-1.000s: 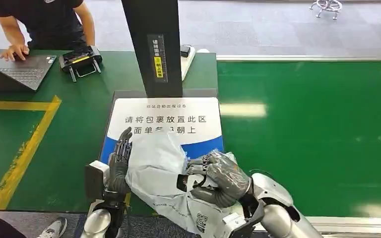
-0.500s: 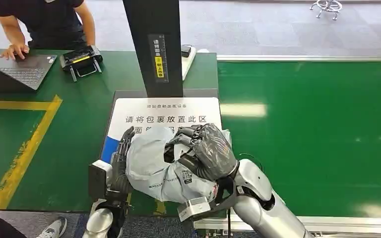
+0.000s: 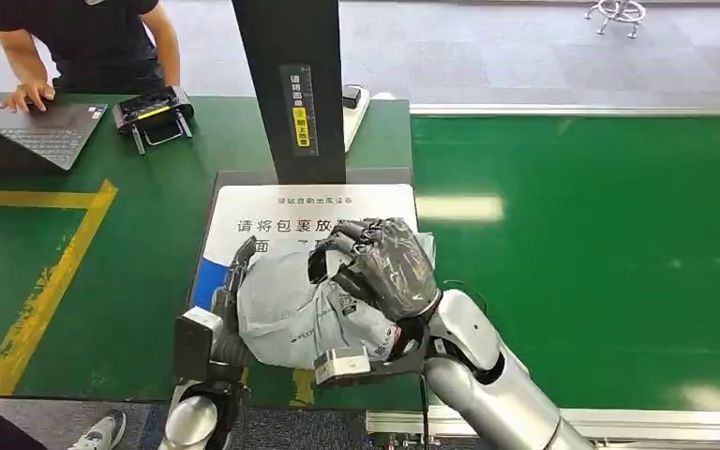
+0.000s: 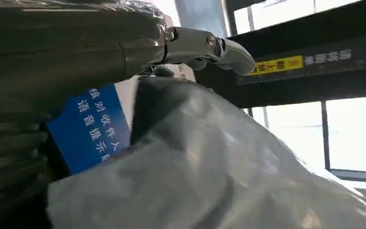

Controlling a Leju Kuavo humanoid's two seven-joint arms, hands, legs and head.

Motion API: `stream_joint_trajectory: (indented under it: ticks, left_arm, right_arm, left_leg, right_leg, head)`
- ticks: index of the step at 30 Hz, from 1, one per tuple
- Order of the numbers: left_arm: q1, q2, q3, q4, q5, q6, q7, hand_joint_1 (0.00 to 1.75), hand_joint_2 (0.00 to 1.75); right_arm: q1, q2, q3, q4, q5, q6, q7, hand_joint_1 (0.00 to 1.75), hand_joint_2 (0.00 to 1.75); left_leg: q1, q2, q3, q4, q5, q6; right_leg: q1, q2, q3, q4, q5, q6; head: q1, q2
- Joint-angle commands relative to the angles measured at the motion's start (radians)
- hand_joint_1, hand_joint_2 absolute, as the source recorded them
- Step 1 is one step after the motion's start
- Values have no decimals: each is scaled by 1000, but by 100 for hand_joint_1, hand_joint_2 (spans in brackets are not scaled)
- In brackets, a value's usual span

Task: Moved the parcel from conveyor to table for the left to box.

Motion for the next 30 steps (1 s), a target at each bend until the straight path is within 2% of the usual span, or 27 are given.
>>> stream_joint_trajectory:
  ticks: [1,3,7,10,17,20,24,30]
  left_arm:
    - [35,82,-174,-152,14,-31,24,0,175]
    - [33,88,-193,-152,17,-36,23,0,175]
    - [26,95,-214,-138,19,-43,21,0,175]
    - [35,102,-210,-140,26,-47,19,0,175]
    - [16,91,-215,-96,33,-73,15,0,175]
    - [8,88,-220,-81,33,-74,15,0,175]
    - [-10,90,-219,-56,37,-74,15,0,175]
    - [-37,81,-237,-20,56,-63,0,0,175]
  right_arm:
    - [-131,121,-12,474,147,-134,43,175,175]
    - [-157,137,-14,581,218,-192,88,175,175]
    - [-174,98,-108,707,292,-274,139,175,175]
    - [-165,66,-169,716,293,-282,110,175,175]
    - [-126,43,-260,702,358,-299,139,175,175]
    - [-141,70,-288,715,335,-325,102,175,175]
    - [-161,161,-284,677,239,-318,-12,175,175]
    - [-104,205,-163,460,85,-243,-112,175,175]
  left_leg:
    - [0,4,2,-1,0,0]
    - [0,3,2,-1,0,0]
    - [1,2,3,-3,2,0]
    - [0,-2,1,0,1,0]
    - [0,-2,1,-1,2,1]
    - [0,-1,0,1,1,1]
    - [0,3,-1,1,0,0]
    - [0,3,-1,1,1,0]
  right_leg:
    - [1,3,0,-1,1,-2]
    - [1,3,1,-1,1,-3]
    - [1,1,3,-3,3,-4]
    - [1,-2,1,-1,1,-2]
    - [1,-3,2,-3,1,-3]
    - [0,-1,0,-1,1,-2]
    - [0,3,-2,0,2,-2]
    - [1,3,-3,1,2,-3]
  head:
    - [0,0]
    - [0,0]
    - [0,0]
    - [0,0]
    - [0,0]
    - [0,0]
    - [0,0]
    - [0,0]
